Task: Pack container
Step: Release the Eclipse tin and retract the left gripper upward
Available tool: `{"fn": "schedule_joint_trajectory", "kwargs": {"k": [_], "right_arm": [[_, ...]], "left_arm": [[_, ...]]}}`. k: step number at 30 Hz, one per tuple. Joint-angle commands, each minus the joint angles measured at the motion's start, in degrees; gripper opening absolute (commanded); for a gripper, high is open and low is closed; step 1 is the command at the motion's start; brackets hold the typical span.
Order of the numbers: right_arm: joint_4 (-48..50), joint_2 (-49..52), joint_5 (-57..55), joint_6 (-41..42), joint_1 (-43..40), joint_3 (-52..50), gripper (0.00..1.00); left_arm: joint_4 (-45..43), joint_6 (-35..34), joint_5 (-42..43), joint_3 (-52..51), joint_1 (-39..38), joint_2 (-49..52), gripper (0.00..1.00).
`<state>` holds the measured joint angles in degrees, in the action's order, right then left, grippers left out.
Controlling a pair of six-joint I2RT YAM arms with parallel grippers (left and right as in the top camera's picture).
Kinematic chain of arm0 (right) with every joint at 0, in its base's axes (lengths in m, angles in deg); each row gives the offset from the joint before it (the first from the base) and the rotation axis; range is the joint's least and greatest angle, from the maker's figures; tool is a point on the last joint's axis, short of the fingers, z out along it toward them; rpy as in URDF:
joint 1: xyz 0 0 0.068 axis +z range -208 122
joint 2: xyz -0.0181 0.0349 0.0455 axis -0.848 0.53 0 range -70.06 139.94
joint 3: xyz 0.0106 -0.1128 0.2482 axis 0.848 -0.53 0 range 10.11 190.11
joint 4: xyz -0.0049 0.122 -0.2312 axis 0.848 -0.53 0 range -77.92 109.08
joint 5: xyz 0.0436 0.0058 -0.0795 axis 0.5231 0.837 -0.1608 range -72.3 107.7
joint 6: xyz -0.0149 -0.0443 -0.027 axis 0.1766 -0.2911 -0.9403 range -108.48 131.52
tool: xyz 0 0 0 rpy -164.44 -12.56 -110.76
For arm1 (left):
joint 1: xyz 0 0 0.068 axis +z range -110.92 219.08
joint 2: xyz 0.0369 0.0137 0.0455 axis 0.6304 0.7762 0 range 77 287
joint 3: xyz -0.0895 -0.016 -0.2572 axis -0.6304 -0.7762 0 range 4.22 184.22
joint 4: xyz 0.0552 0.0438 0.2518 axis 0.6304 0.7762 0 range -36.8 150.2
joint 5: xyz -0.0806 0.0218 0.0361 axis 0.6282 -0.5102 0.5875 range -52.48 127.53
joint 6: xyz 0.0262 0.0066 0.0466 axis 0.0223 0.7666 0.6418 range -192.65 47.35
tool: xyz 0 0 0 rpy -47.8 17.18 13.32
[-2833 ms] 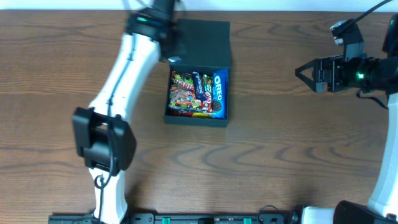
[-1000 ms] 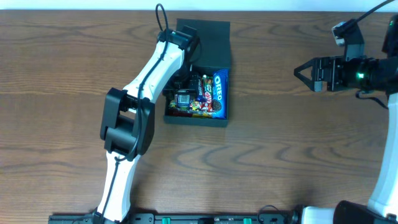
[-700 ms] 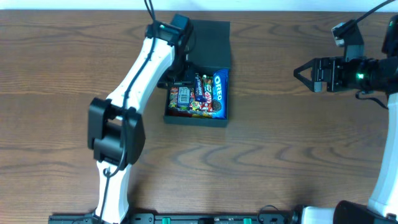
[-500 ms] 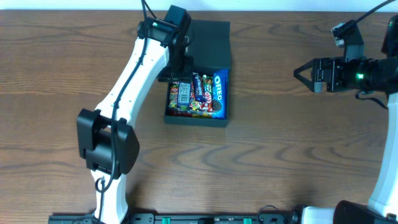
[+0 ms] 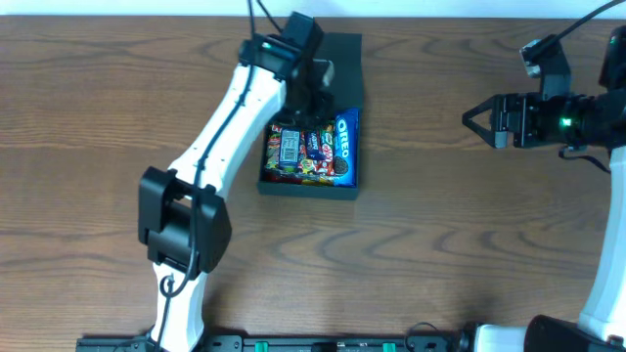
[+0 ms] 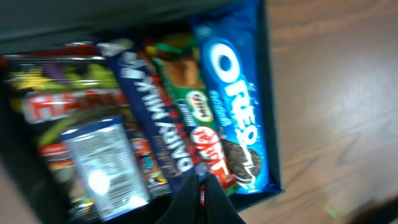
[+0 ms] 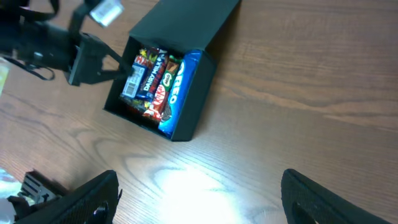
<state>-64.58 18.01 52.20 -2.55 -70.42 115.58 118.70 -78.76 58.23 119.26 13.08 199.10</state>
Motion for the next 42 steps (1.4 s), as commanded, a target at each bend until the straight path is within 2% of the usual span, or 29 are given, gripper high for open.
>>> {"fn": "schedule_joint_trajectory", "kwargs": {"k": [1, 5, 8, 28, 35, 42], "right_arm": [[-0.42, 0.00, 0.48, 0.35, 0.50, 0.07, 0.83], [-1.01, 0.00, 0.46, 0.35, 0.50, 0.07, 0.83], [-1.01, 0.00, 0.46, 0.35, 0.50, 0.07, 0.83], [-0.79, 0.00, 0.46, 0.35, 0.50, 0.07, 0.84], [-0.81, 0.00, 0.46, 0.33, 0.50, 0.07, 0.84], [0.81, 0.00, 0.44, 0.33, 0.52, 0.07, 0.81]], "left_arm": [[0.70, 2.23, 1.25, -0.24, -0.85, 2.14, 0.06], [2.10, 1.33, 1.16, -0.61, -1.03, 3.26, 0.06], [2.51, -0.04, -1.92, -1.53, -1.03, 3.26, 0.06], [-1.42, -0.42, -5.09, -9.60, -1.03, 3.26, 0.06], [-1.46, -1.66, -4.13, -8.94, -1.03, 2.01, 0.06], [-3.17, -3.34, -6.16, -5.20, 0.37, -4.26, 0.06]]}}
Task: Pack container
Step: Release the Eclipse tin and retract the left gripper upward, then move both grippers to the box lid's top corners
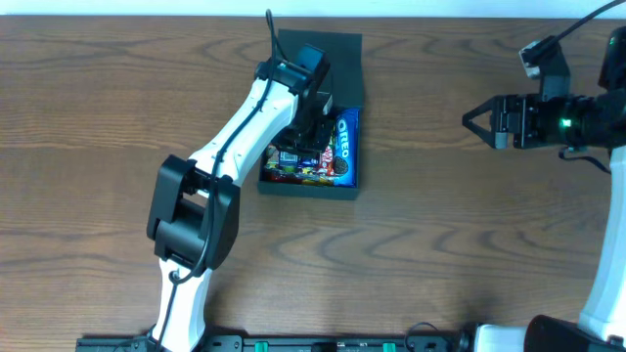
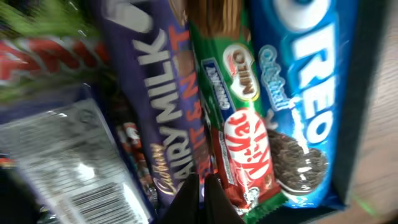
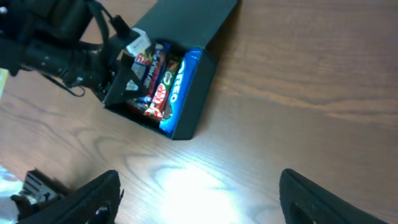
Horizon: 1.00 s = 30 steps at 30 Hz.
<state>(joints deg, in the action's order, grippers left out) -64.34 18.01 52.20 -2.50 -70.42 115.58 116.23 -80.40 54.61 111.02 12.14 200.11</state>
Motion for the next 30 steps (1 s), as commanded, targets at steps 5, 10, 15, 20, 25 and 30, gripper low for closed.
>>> {"fn": "schedule_joint_trajectory", "kwargs": {"k": [5, 10, 15, 20, 25, 30], "right_arm": [[4.31, 0.04, 0.46, 0.31, 0.52, 0.04, 0.73], [9.33, 2.05, 0.48, 4.74, 0.55, 0.04, 0.11], [14.99, 9.88, 5.70, 7.89, 2.84, 0.04, 0.02], [22.75, 21.40, 10.16, 14.05, 5.99, 0.04, 0.02], [32.28, 33.77, 16.68, 21.49, 8.04, 0.07, 0.01], [40.24, 42.91, 19.85, 30.86, 9.29, 0.07, 0.02]], "left_arm": [[-6.08, -4.94, -3.96, 3.61, 6.71, -10.14, 0.06], [-9.05, -7.98, -3.23, 3.58, 13.66, -9.03, 0.06], [-13.05, -7.96, 2.58, 3.58, 18.80, -4.07, 0.06], [-16.90, -10.49, 11.39, 3.61, 22.10, 2.29, 0.06], [-23.02, -14.91, 16.22, 3.91, 24.15, 7.30, 0.05], [-24.00, -18.03, 20.81, 9.18, 24.68, 13.20, 0.06]]}}
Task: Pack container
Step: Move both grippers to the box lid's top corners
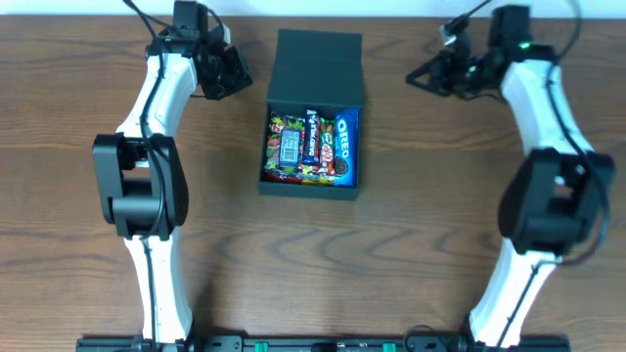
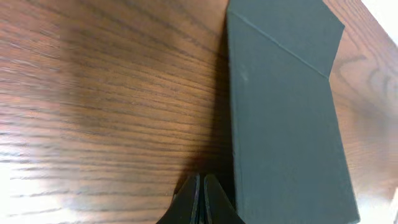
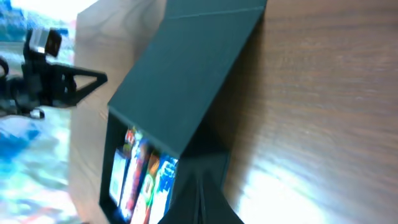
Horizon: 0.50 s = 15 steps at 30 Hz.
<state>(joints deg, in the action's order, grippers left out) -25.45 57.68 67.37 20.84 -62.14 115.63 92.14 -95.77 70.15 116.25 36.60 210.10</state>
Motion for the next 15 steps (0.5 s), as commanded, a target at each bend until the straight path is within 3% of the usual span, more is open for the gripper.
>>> {"fn": "schedule_joint_trajectory", "kwargs": {"k": [1, 9, 15], "right_arm": [[3.02, 4.94, 4.94, 9.25, 1.31, 0.02, 0.01], [12.41, 10.97, 4.96, 17.53, 4.33, 0.17, 0.02], [16.06, 13.22, 4.79, 20.72, 6.21, 0.20, 0.01]], "left_arm": [[0.85, -2.67, 5.81, 5.95, 0.22, 4.87, 0.06], [6.75, -5.07, 8.22, 21.35, 0.33, 15.61, 0.06], [8.11, -6.32, 10.99, 22.53, -0.13, 18.75, 0.06]]}}
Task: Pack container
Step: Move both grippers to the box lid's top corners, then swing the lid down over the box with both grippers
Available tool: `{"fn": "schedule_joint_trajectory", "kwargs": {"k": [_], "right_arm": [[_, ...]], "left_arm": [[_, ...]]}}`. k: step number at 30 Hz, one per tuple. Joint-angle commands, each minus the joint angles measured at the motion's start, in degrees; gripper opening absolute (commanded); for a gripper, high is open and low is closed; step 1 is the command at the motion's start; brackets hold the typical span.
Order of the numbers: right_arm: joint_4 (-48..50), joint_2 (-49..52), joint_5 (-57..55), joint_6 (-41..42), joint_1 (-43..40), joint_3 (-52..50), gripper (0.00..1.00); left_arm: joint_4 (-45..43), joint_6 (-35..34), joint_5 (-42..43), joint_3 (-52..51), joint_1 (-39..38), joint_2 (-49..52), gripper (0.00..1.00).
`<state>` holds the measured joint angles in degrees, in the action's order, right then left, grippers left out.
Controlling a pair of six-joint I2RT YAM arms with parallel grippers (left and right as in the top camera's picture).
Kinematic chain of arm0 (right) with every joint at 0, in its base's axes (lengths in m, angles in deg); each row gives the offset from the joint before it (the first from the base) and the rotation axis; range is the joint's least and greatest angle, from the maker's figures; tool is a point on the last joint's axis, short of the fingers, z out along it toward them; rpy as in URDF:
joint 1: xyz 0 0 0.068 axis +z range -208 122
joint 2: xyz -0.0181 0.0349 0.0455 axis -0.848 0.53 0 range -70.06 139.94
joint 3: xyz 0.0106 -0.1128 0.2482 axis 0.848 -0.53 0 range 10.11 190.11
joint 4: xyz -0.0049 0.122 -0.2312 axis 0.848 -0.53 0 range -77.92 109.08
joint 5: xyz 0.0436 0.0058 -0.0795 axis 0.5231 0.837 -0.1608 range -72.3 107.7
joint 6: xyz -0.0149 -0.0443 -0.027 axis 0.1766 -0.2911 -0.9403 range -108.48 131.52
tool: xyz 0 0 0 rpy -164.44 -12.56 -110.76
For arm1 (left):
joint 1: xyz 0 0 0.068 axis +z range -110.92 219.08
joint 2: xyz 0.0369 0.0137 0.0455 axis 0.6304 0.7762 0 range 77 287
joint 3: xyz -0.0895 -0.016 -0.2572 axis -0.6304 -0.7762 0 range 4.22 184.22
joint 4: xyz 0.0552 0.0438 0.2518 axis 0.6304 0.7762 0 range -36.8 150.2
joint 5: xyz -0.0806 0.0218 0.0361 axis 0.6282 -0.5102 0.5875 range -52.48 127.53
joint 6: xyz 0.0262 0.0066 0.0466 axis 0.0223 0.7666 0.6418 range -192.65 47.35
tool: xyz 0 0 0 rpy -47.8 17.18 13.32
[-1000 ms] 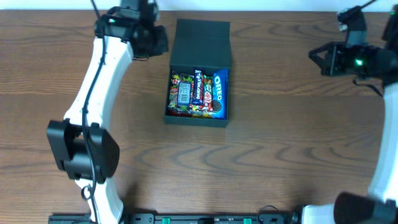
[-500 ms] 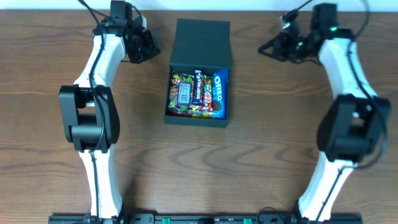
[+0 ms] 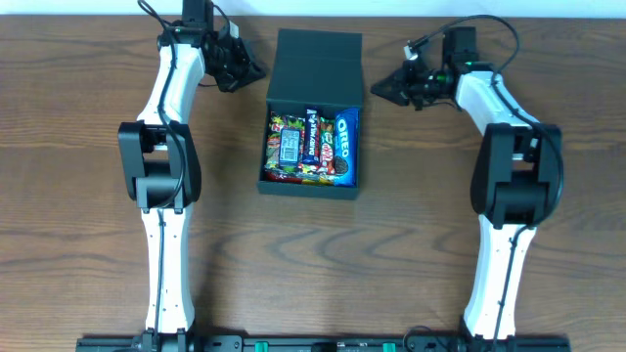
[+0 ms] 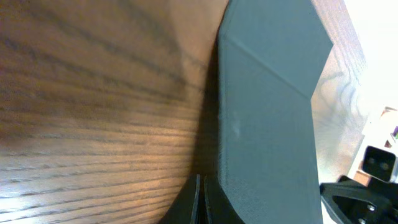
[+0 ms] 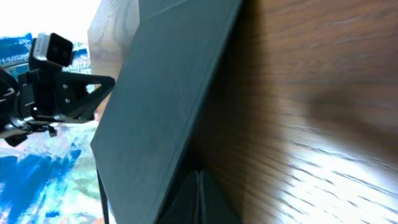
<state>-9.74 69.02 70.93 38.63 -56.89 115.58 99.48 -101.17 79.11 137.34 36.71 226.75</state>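
Observation:
The black box [image 3: 276,188] lies mid-table, filled with snack packs, a blue Oreo pack [image 3: 344,147] along its right side. Its lid [image 3: 318,61] is folded back flat on the table behind it. My left gripper [image 3: 256,70] is shut with nothing in it, its tip low beside the lid's left edge [image 4: 219,124]; it shows in the left wrist view as left gripper [image 4: 200,190]. My right gripper [image 3: 378,90] is shut too, its tip by the lid's right edge [image 5: 205,93], seen as right gripper [image 5: 199,183]. Whether either tip touches the lid is unclear.
Brown wooden table [image 3: 469,244] all round the box. Both arms reach in from the front and bend across the far corners. The table's back edge [image 3: 98,17] runs just behind the lid.
Both shut grippers have closed in on the lid: the left one moved right toward its left edge, the right one moved left and slightly nearer toward its right edge. The box has not moved.
My shut left gripper was over the snacks in the box while the right one stood open at the far right. Then the left tip was down among the packs. Later both grippers were shut on either side of the lid, and now sit close by its edges.

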Motion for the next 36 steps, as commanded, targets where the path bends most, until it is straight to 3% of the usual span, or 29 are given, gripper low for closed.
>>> {"fn": "schedule_joint_trajectory", "kwargs": {"k": [1, 15, 24, 36], "right_arm": [[0.42, 2.21, 1.07, 2.93, 1.16, 0.24, 0.02], [11.26, 4.63, 3.56, 8.31, 3.96, 0.24, 0.02], [20.11, 4.61, 11.89, 8.85, 4.39, 0.33, 0.02], [20.09, 3.61, 17.59, 6.45, 3.98, 7.43, 0.02]], "left_arm": [[0.87, -0.79, 1.79, 1.44, -0.33, 2.12, 0.06], [0.92, -0.24, 1.60, 1.40, -1.75, 2.78, 0.06], [-3.10, 1.73, 6.78, 1.42, -1.75, 2.75, 0.06], [-1.95, 7.04, 13.99, 10.10, -0.07, 2.54, 0.06]]}}
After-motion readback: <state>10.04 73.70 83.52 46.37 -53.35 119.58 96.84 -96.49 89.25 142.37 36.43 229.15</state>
